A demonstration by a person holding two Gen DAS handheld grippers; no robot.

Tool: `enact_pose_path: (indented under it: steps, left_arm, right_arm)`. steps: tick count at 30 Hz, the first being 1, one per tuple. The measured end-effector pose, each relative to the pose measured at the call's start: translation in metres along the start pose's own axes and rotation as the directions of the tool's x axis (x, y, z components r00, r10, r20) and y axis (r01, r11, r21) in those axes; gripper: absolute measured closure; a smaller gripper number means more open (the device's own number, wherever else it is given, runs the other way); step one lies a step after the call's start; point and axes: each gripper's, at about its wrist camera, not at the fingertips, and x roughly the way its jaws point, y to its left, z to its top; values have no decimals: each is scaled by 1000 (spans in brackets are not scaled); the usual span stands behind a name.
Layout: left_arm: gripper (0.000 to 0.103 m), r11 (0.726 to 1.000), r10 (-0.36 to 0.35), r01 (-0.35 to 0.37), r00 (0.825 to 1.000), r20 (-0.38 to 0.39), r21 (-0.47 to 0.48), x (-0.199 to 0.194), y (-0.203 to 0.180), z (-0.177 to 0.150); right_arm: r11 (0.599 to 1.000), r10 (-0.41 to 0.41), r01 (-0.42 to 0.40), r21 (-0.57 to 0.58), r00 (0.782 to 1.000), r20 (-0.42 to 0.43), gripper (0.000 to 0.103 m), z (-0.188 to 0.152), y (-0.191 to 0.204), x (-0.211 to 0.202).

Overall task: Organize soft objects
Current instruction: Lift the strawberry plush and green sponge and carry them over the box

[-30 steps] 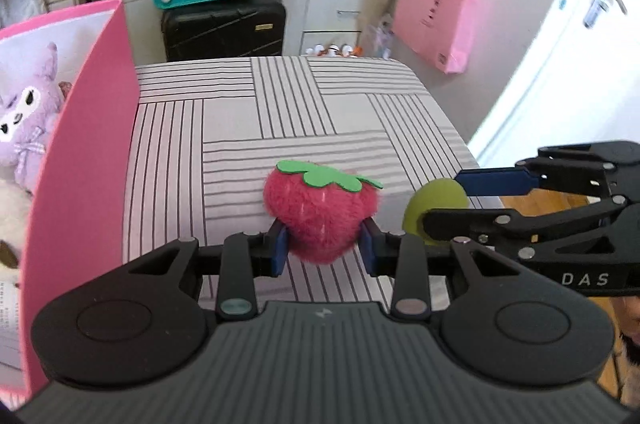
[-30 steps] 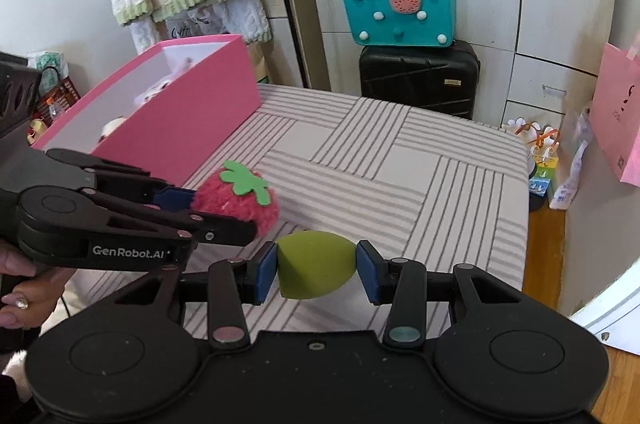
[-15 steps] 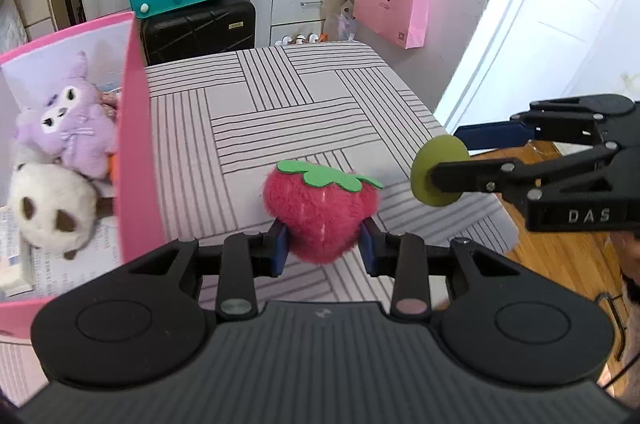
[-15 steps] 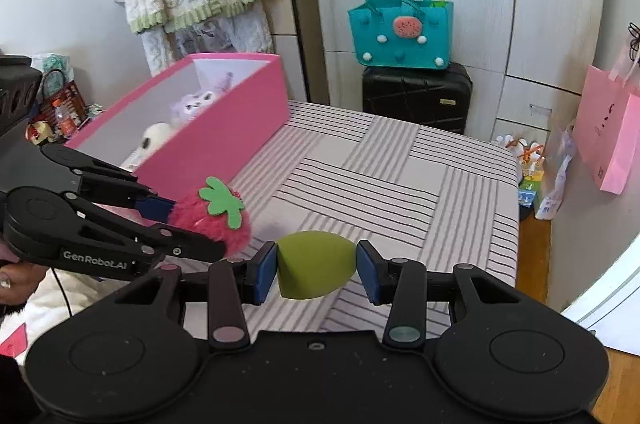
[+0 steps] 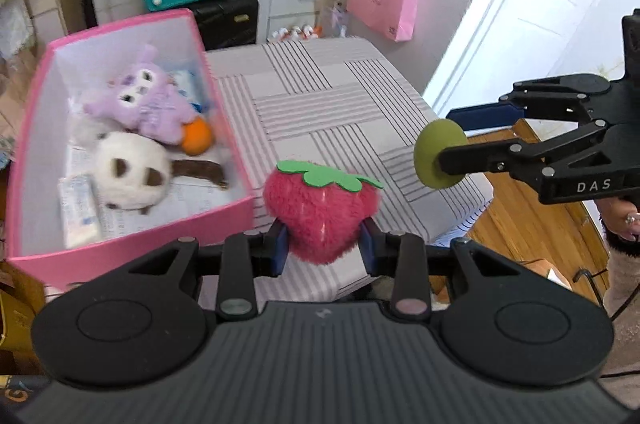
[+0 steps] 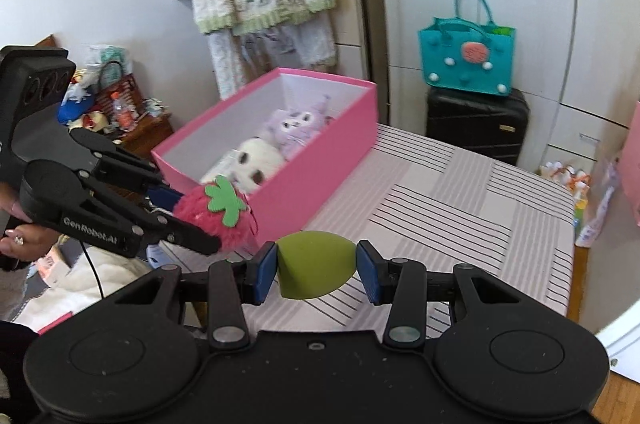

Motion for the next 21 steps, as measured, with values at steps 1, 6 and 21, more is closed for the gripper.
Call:
enact_pose_path:
  steps: [1,6,21]
  left_arm:
    - [69,1000,8,-8,1000,16,2,-8,3,-2]
    - [69,1000,28,-27,996,85,-9,-34,23,-5]
    - [69,985,131,-107,973,188,-132,-22,115,11]
  right_arm:
    - [1000,6,-6,-7,1000,2,55,3,4,1]
    - [999,3,-2,-41,999,39,55,20,20,4]
    - [991,82,-72,-111,992,96,55,78,43,69]
